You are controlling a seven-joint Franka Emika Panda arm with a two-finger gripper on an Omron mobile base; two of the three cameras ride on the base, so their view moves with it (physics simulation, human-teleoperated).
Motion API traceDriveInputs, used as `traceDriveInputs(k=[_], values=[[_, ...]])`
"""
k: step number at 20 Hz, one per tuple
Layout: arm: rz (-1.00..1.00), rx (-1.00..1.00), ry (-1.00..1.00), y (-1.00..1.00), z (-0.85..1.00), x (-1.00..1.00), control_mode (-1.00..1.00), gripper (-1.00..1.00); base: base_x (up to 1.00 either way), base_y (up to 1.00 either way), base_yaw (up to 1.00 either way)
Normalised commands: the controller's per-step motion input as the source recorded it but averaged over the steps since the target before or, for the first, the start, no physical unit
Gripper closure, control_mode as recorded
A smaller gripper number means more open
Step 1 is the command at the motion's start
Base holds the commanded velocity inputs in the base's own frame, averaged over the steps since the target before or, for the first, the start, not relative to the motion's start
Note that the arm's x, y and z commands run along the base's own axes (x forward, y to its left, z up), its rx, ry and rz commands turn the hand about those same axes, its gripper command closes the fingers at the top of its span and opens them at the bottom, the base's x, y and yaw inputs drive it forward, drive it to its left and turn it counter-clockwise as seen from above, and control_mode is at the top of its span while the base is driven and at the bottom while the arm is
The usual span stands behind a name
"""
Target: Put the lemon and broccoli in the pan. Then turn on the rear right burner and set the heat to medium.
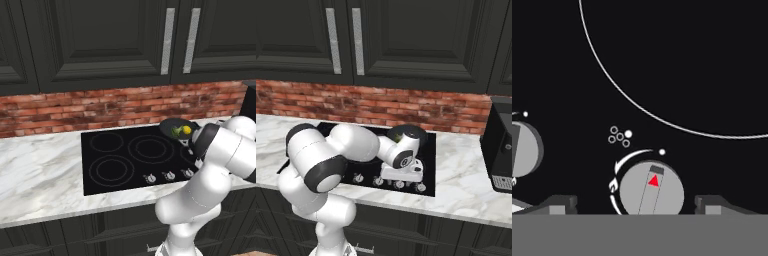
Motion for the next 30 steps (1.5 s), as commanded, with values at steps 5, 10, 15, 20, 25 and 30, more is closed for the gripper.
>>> traceDriveInputs(k=[5,10,15,20,25,30], values=[[0.0,0.0,0.0,0.0,-0.02,0.18,-1.0,-1.0,0.0,0.0,0.0],[0.0,0.0,0.0,0.0,-0.03,0.01,-1.0,-1.0,0.0,0.0,0.0],[0.0,0.0,0.0,0.01,-0.11,-0.16,-1.0,-1.0,0.0,0.0,0.0],[0.0,0.0,0.0,0.02,-0.22,-0.18,-1.0,-1.0,0.0,0.0,0.0],[0.0,0.0,0.0,0.02,-0.07,-0.05,-1.0,-1.0,0.0,0.0,0.0],[0.0,0.0,0.0,0.0,0.0,0.0,-1.0,1.0,0.0,0.0,0.0]])
